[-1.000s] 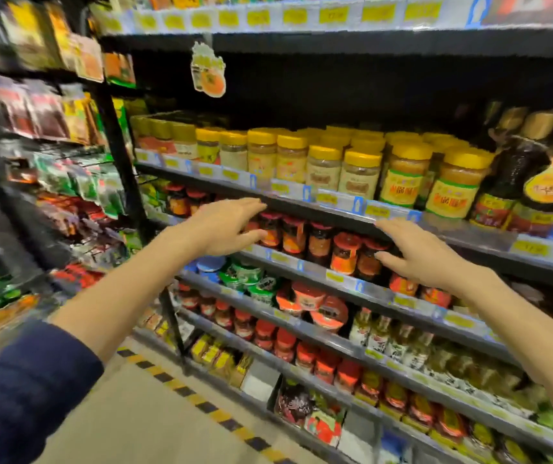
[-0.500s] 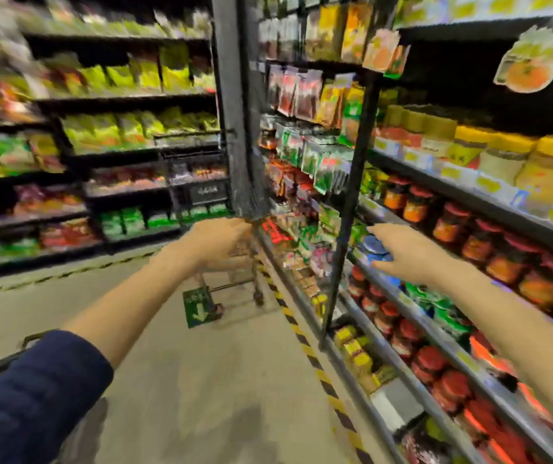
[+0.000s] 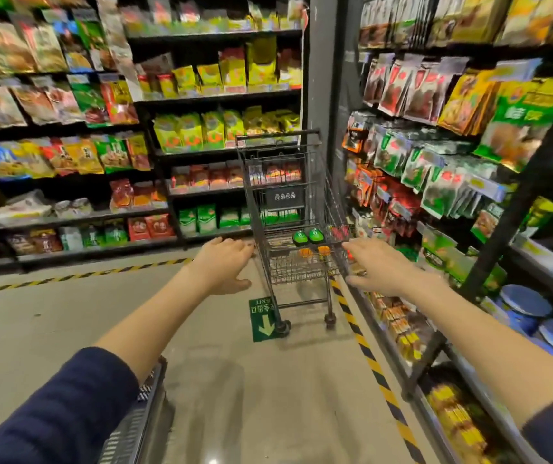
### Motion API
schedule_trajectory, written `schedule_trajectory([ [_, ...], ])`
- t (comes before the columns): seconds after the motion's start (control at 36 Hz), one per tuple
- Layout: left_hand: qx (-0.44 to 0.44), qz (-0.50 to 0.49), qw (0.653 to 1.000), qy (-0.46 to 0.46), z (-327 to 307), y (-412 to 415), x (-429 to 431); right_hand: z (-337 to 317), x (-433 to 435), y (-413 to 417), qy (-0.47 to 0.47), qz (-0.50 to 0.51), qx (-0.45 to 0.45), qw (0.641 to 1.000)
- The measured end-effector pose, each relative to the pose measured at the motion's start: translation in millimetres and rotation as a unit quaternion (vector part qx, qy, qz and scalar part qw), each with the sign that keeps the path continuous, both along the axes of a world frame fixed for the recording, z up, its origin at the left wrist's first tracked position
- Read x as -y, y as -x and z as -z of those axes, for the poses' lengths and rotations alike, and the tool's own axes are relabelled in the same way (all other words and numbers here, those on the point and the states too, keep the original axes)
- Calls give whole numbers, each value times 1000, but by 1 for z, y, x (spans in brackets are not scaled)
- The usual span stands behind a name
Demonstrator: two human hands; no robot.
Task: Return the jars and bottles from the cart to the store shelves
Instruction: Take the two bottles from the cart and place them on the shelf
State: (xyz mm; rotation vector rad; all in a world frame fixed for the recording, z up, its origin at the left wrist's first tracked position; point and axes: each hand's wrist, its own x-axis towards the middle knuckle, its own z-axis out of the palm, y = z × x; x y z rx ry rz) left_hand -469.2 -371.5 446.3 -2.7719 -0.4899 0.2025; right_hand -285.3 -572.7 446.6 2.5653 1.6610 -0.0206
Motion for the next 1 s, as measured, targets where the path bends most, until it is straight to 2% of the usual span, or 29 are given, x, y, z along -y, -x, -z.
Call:
schedule_trajectory([
  [0.28, -4, -17, 999, 29, 37, -70, -98, 35, -101, -80, 14, -21, -19, 1000],
  [0.69, -24, -85, 991, 105, 95, -291, -229, 82, -251, -307, 62, -12, -90, 994],
  [1.0, -60, -130, 966, 216, 165, -420, -330, 140, -370, -433, 122, 9, -155, 980],
])
